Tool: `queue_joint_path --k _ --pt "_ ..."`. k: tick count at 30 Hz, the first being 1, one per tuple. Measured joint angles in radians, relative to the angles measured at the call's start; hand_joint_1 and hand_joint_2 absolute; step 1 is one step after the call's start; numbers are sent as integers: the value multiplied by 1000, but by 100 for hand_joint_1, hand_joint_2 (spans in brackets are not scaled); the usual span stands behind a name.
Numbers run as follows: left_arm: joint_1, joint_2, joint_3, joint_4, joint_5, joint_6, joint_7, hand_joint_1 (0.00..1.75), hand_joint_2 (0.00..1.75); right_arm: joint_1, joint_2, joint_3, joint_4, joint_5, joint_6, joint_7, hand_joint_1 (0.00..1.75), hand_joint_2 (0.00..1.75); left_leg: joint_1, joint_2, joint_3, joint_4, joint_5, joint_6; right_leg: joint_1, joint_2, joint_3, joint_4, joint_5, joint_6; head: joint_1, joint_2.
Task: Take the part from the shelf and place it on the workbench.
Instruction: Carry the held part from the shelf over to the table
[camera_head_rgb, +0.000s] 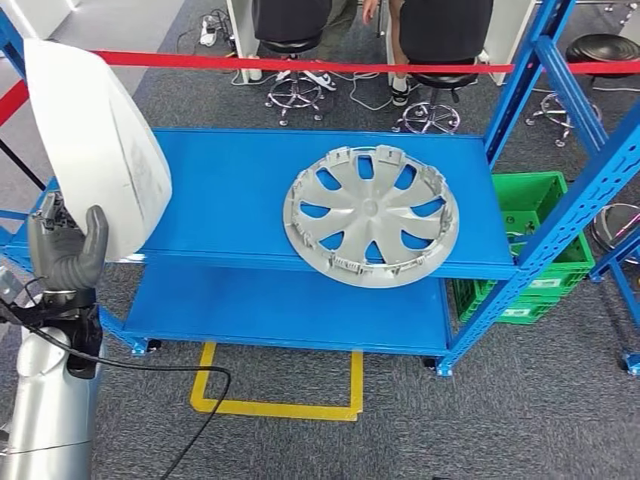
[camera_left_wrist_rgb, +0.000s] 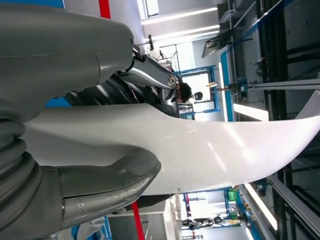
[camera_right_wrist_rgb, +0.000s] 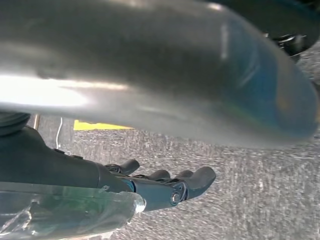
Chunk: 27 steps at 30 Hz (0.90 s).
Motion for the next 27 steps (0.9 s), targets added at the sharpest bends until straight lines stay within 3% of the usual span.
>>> queue_joint_path --k 2,4,5,6,7,9,10,11,12,14,16,17,19,20,22,24,25,26,27 --pt "1 0 0 7 -2 0 -11 175 175 2 -1 0 0 -2 0 -5 0 0 -3 -1 50 -85 -22 13 3 1 -9 0 20 12 -1 0" --pt "0 1 0 15 0 -1 -13 175 175 5 -1 0 0 -4 0 -10 0 0 -5 0 39 -92 -14 32 1 0 -15 -5 35 23 0 0" --pt "0 1 0 18 1 -1 -12 175 175 7 -2 0 0 -4 1 -12 0 0 -5 2 30 -91 -4 42 -1 0 -22 2 22 29 1 0" --pt "-1 1 0 21 3 -2 -12 175 175 8 -2 0 0 -5 1 -13 0 0 -3 3 19 -91 8 50 -1 0 -32 28 -11 33 3 0" --pt "-3 1 0 23 4 -3 -11 175 175 9 -2 0 0 -6 1 -15 0 0 -3 4 6 -92 20 56 -2 -1 -47 76 -61 37 5 0" --pt "-4 2 1 26 4 -4 -10 175 175 8 -2 0 0 -8 2 -20 0 0 -5 4 -24 -91 44 61 -2 -2 -75 212 -158 41 10 0" --pt "-4 3 2 28 4 -4 -9 175 175 7 -2 0 0 -8 3 -22 0 0 -7 4 -39 -90 57 62 -2 -1 -79 267 -177 42 10 0" --pt "-5 4 2 30 4 -5 -8 175 175 6 -2 0 0 -9 3 -23 0 0 -9 4 -55 -90 69 62 -2 -1 -71 295 -170 40 10 0" --pt "-5 4 2 31 4 -5 -7 175 175 5 -2 0 0 -9 3 -24 0 0 -11 4 -70 -89 80 61 -1 -1 -47 291 -146 37 11 0" --pt "-7 5 2 33 4 -5 -7 175 175 1 -3 0 0 -9 3 -25 0 0 -14 3 -96 -88 103 57 4 -1 52 182 -109 24 10 0" --pt "-11 7 2 33 5 -5 -7 175 175 -4 -4 0 0 -9 2 -27 0 0 -16 3 -110 -87 123 49 10 0 162 29 -129 13 9 0" --pt "-14 8 2 33 5 -5 -7 175 175 -6 -5 0 0 -9 2 -28 0 0 -16 4 -113 -88 133 44 13 1 189 -17 -144 11 9 0" --pt "-17 9 2 33 5 -5 -7 175 175 -7 -5 0 0 -10 2 -29 0 0 -12 5 -117 -91 149 32 15 0 185 -35 -137 4 9 0" --pt "-18 9 2 33 5 -5 -7 175 175 -6 -5 0 0 -10 2 -29 0 0 -11 4 -123 -86 139 25 14 -2 177 -36 -127 -3 8 0" --pt "-18 11 3 33 5 -5 -7 175 175 -5 -5 0 0 -10 3 -32 0 0 -9 3 -145 -29 64 12 10 -5 156 -38 -101 -16 5 0" --pt "-19 13 3 33 5 -5 -7 175 175 -5 -5 0 0 -10 4 -37 0 0 -7 3 -178 101 -39 3 10 -6 123 -36 -74 -22 1 0" --pt "-19 14 3 33 5 -5 -6 175 175 -5 -5 0 0 -10 5 -39 0 0 -7 3 -189 164 -63 0 10 -6 105 -34 -61 -21 1 0" --pt "-19 14 3 33 5 -5 -6 175 175 -6 -5 0 0 -10 6 -41 0 0 -6 3 -189 205 -61 -2 10 -7 87 -32 -49 -20 1 0" --pt "-20 14 3 33 5 -5 -4 175 175 -6 -5 0 0 -11 8 -41 0 0 -5 3 -175 212 -37 -3 10 -7 69 -30 -38 -19 1 0"
